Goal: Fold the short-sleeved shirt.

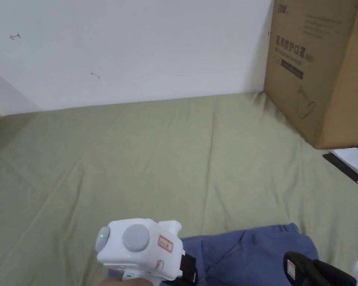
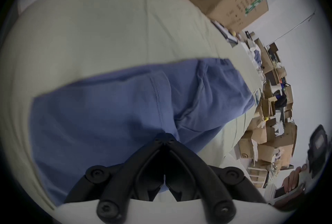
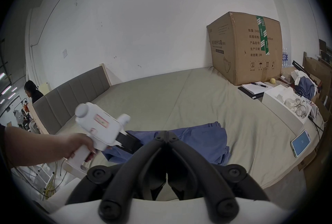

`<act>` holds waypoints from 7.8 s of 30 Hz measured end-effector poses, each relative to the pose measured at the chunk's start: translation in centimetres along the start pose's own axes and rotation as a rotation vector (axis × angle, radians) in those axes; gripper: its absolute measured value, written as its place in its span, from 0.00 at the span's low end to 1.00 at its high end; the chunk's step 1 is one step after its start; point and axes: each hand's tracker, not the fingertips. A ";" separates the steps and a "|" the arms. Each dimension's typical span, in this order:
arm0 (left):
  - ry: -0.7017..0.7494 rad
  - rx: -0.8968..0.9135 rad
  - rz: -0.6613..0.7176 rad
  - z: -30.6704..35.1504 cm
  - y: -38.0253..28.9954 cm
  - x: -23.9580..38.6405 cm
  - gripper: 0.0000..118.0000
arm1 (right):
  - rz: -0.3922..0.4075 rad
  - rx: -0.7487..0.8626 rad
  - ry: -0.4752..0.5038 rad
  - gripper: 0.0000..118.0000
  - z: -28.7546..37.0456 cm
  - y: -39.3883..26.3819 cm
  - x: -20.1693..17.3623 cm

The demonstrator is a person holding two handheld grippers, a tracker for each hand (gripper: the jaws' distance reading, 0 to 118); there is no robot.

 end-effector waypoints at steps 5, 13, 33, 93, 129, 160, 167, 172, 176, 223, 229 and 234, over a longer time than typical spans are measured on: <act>-0.255 -0.005 0.111 -2.0 0.3 1.6 0.00 | -0.009 -0.012 0.002 0.00 0.1 0.1 -0.1; -0.558 0.263 0.095 8.1 -1.4 0.1 0.00 | 0.009 -0.009 0.013 0.00 0.7 0.7 -0.8; -0.684 0.166 0.551 7.0 -7.5 -21.1 1.00 | 0.089 -0.074 0.074 0.00 -1.8 1.1 -4.7; -0.029 0.170 0.233 8.9 0.0 -0.4 1.00 | -0.037 -0.087 0.125 0.00 -0.3 0.0 0.7; 0.498 1.291 -0.243 24.0 -17.1 6.6 0.04 | 0.092 0.392 0.055 0.00 3.8 5.5 -5.0; 0.446 1.261 -0.114 22.5 -19.2 1.3 0.04 | 0.220 0.079 0.160 0.00 -4.8 4.5 -5.6; 0.417 1.070 -0.026 21.4 -18.3 -1.7 0.04 | 0.353 -0.692 0.300 0.00 -19.4 -0.2 -4.2; 0.075 0.883 0.175 19.7 -15.7 -8.4 0.04 | 0.317 -0.855 0.255 0.00 -22.3 -4.6 -2.5; -0.247 0.644 0.390 15.8 -12.6 -15.8 0.69 | 0.318 -0.817 0.263 0.00 -21.6 -5.0 -2.2; 1.077 -0.047 0.207 32.6 -8.5 -39.0 0.53 | 0.443 -0.682 0.383 0.00 -16.1 -3.0 -9.8; 1.052 0.106 0.284 35.1 -10.3 -36.4 0.96 | 0.447 -0.646 0.325 0.00 -15.3 -1.9 -8.6; 0.685 0.415 0.367 34.2 -11.8 -31.4 0.37 | 0.419 -0.556 0.278 0.00 -13.9 -0.7 -7.8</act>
